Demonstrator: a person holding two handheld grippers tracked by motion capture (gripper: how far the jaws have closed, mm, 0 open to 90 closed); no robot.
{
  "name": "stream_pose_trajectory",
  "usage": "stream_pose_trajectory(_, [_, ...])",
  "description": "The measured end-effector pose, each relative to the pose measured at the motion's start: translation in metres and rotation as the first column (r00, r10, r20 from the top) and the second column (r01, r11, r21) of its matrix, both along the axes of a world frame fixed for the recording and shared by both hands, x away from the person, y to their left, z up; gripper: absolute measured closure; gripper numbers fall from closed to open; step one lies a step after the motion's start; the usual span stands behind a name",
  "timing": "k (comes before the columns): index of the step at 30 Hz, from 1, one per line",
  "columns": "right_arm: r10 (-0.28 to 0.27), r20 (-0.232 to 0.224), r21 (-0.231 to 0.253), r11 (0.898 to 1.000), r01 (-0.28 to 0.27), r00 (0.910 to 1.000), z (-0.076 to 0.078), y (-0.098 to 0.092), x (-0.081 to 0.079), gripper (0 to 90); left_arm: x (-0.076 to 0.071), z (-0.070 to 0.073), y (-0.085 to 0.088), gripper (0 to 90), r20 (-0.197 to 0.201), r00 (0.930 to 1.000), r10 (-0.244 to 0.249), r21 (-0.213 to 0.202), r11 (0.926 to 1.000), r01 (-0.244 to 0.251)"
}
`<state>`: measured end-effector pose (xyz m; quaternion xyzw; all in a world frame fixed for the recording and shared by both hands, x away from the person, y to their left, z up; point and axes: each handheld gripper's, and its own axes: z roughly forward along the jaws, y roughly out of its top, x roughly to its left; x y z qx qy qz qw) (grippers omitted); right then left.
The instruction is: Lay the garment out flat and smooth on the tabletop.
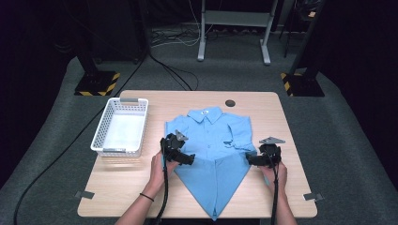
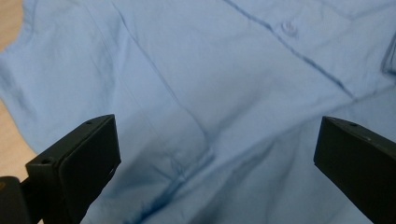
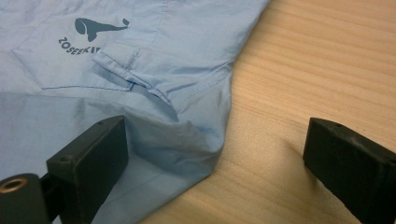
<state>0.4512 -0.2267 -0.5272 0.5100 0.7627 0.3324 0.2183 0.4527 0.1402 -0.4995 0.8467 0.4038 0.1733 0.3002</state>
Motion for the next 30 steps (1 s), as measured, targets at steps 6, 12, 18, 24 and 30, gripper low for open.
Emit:
stream_pose_trajectory(6, [-0.006, -0.001, 0.000, 1.000, 0.006, 1.0000, 0.000, 0.000, -0.002, 5.6, -0.011, -0.018, 0.004, 0.4, -0.035, 0.9991, 0.022, 0.014, 0.9997, -0.022])
stream_pose_trajectory(12, [-0.014, 0.014, -0.016, 1.000, 0.015, 0.9998, 0.000, 0.001, -0.007, 5.8, -0.018, -0.024, 0.010, 0.4, -0.016, 0.9990, 0.043, -0.047, 0.9979, -0.044])
stream_pose_trajectory(18, [-0.017, 0.017, -0.018, 1.000, 0.017, 0.9997, 0.000, 0.000, -0.016, 5.8, -0.028, -0.028, 0.012, 0.4, 0.030, 0.9979, 0.057, -0.087, 0.9947, -0.055])
stream_pose_trajectory(24, [-0.024, 0.020, -0.022, 0.999, 0.025, 0.9995, 0.000, -0.001, -0.024, 5.9, -0.032, -0.030, 0.013, 0.3, 0.040, 0.9978, 0.052, -0.095, 0.9944, -0.048])
stream_pose_trajectory(30, [-0.033, 0.028, -0.029, 0.999, 0.034, 0.9991, 0.000, 0.000, -0.035, 5.9, -0.031, -0.029, 0.013, 0.2, 0.038, 0.9988, 0.030, -0.095, 0.9951, -0.026])
